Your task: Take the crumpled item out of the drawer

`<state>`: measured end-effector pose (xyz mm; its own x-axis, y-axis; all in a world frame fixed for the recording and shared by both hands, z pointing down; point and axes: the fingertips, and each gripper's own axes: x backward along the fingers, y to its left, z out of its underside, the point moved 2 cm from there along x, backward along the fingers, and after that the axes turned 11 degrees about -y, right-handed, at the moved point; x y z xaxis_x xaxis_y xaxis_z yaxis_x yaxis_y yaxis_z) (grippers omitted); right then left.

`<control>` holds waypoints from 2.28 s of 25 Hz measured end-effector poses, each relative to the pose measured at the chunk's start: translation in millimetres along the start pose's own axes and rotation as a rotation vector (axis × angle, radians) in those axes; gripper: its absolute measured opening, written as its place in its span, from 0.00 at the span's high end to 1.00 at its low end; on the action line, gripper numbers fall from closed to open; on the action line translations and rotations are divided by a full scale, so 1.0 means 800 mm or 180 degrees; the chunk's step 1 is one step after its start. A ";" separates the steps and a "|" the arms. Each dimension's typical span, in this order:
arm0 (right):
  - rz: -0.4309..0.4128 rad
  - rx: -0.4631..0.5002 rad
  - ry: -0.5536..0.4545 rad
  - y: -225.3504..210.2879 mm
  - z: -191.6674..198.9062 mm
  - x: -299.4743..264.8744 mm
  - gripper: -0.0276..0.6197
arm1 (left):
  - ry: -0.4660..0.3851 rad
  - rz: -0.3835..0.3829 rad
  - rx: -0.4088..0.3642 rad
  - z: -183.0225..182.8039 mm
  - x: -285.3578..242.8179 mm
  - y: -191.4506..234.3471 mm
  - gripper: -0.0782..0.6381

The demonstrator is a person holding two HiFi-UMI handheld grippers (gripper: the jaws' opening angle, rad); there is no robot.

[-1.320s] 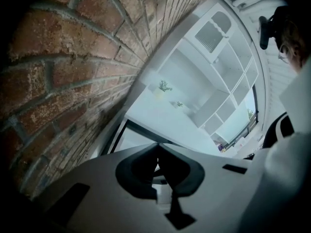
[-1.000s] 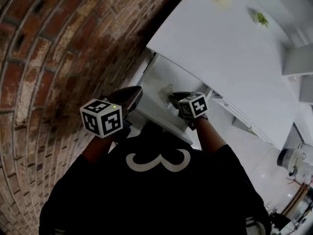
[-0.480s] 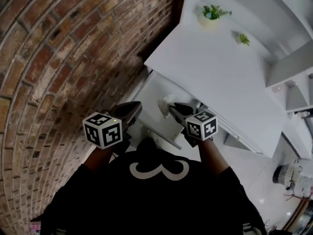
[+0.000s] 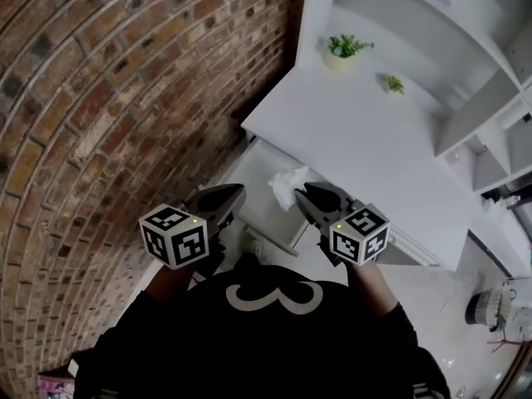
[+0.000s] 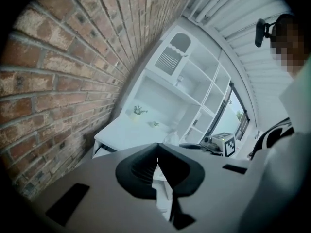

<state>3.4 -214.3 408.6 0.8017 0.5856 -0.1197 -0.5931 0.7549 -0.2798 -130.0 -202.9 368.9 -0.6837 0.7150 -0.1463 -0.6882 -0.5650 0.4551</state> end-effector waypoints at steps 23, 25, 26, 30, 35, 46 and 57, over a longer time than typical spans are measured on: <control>-0.0267 0.0333 -0.0774 0.059 -0.090 0.097 0.86 | -0.0426 0.0355 -0.0470 -0.037 0.015 -0.105 0.89; -0.0261 0.0319 -0.0816 0.060 -0.091 0.099 0.86 | -0.0417 0.0363 -0.0490 -0.038 0.015 -0.107 0.89; -0.0260 0.0304 -0.0834 0.059 -0.091 0.100 0.86 | -0.0411 0.0368 -0.0499 -0.037 0.015 -0.108 0.89; -0.0273 0.0250 -0.0872 0.059 -0.089 0.103 0.86 | -0.0389 0.0385 -0.0535 -0.035 0.014 -0.113 0.89; -0.0275 0.0220 -0.0887 0.063 -0.087 0.102 0.86 | -0.0364 0.0357 -0.0517 -0.030 0.020 -0.110 0.89; -0.0161 0.0134 -0.0902 0.065 -0.075 0.125 0.86 | -0.0310 0.0432 -0.0431 -0.013 0.016 -0.120 0.89; -0.0086 0.0014 -0.0874 0.062 -0.055 0.139 0.86 | -0.0280 0.0400 -0.0349 0.002 0.017 -0.118 0.89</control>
<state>66.5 -124.9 339.6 0.7676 0.6229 0.1508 -0.5727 0.7723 -0.2750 -74.0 -139.2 325.7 -0.7454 0.6665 -0.0148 -0.6244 -0.6902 0.3657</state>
